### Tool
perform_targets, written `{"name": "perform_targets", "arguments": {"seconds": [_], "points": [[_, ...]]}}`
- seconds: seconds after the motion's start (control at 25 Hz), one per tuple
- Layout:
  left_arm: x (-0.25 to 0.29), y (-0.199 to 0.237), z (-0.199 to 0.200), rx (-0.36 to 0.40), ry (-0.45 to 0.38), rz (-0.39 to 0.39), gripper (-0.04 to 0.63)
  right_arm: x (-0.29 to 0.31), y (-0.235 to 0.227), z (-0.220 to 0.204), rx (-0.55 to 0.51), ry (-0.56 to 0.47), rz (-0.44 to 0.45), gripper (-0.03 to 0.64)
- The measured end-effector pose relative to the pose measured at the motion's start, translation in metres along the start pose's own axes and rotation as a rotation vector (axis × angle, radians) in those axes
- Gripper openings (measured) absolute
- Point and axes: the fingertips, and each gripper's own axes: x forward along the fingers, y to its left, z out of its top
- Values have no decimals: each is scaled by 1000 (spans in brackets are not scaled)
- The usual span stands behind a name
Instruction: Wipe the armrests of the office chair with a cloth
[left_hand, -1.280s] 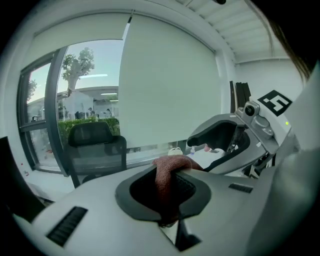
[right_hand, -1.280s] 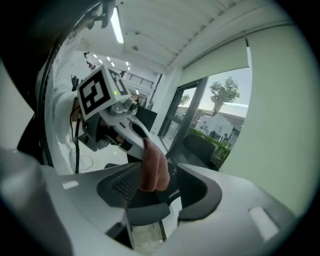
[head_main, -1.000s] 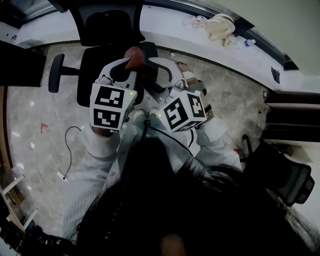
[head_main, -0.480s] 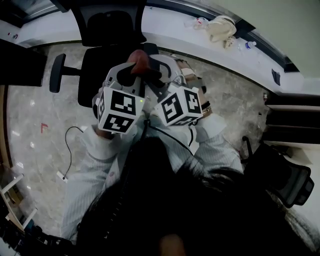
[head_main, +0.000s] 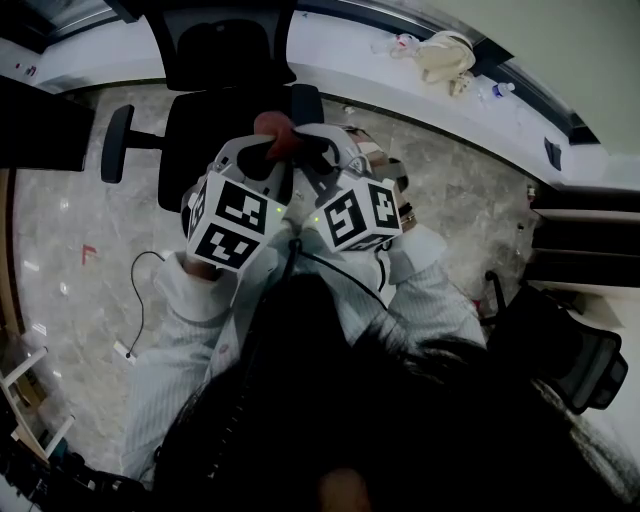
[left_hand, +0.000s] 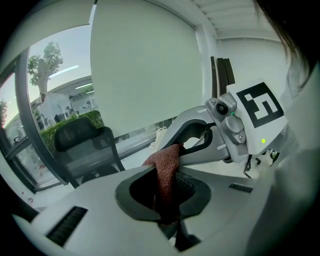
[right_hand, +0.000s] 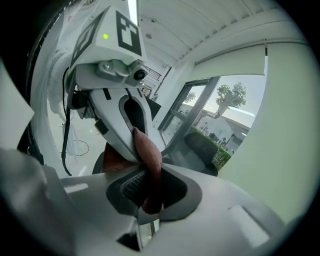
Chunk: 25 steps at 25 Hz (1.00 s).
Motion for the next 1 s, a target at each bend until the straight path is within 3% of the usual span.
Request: {"name": "perform_targets", "arguments": {"seconds": [0.24,0.36,0.52,0.76,0.84,1.0], "points": [[-2,9,-2,-61,-60,-9,32,1,-12,-5,95,12,-37,26],[-8,15,-1,-115,-110,-22,57,-4,-26,-16,226,14,-59,26],[-17,31,-4,-169,-164,26,75,-24,-49,-29,435,-49,-95,26],[-34,65,-1,-356,-343,118,71,-48,-73,-53,828,-193,-104,26],[-34,71,-7,-436,-370,128,11,-47,-73,-66,894,-188,-109,26],[-27,74,-22,-521,-352,140,3,-29,-66,-92,928,-110,-92,26]]}}
